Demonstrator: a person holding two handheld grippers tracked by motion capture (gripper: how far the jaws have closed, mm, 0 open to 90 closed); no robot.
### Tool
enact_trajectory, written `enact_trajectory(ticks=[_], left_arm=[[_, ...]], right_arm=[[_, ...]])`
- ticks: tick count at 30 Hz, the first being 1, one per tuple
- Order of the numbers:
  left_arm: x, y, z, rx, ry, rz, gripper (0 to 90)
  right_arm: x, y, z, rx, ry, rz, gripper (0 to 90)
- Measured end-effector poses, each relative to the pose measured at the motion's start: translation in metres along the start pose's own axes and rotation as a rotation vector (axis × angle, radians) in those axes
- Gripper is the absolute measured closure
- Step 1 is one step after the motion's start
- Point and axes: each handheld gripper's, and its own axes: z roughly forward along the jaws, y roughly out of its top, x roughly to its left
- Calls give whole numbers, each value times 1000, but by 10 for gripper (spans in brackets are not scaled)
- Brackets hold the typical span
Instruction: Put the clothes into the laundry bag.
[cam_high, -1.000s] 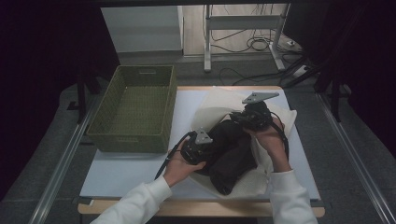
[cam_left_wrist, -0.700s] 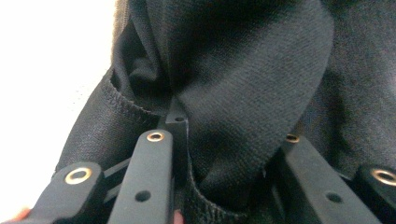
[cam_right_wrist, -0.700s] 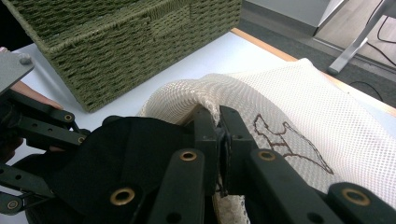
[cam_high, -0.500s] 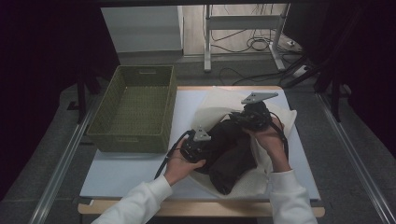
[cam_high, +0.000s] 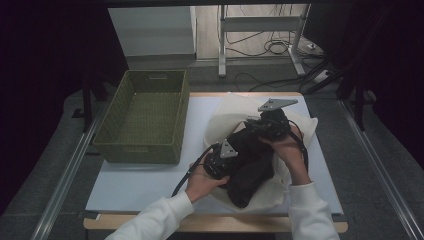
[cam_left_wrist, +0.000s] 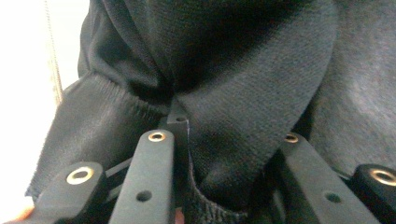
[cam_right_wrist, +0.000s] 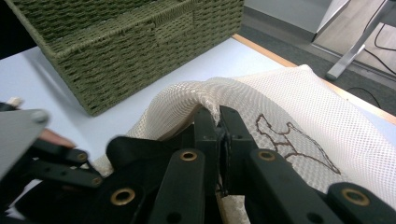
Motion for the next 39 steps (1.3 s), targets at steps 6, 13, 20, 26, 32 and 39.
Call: enact_trajectory(ticks=[6,13,20,26,32,39], left_arm=[[7,9,12,8,76,49,704],[12,10,19,2,91,36,699],[20,10,22,-17,124,13,697],[23,13,29,-17,158,23,691],[23,8,15,-49,104,-20,620],[20,1,-22,-147,46,-44,384]], right_arm=[[0,0,-1,-6,3,-4,869],[0,1,-2,-13,8,5,869],[1,2,-5,-28,19,3,869],[0,2,-5,-30,18,8,869],[-4,0,-6,-35,26,23,868],[-7,-1,-6,-37,28,36,868]])
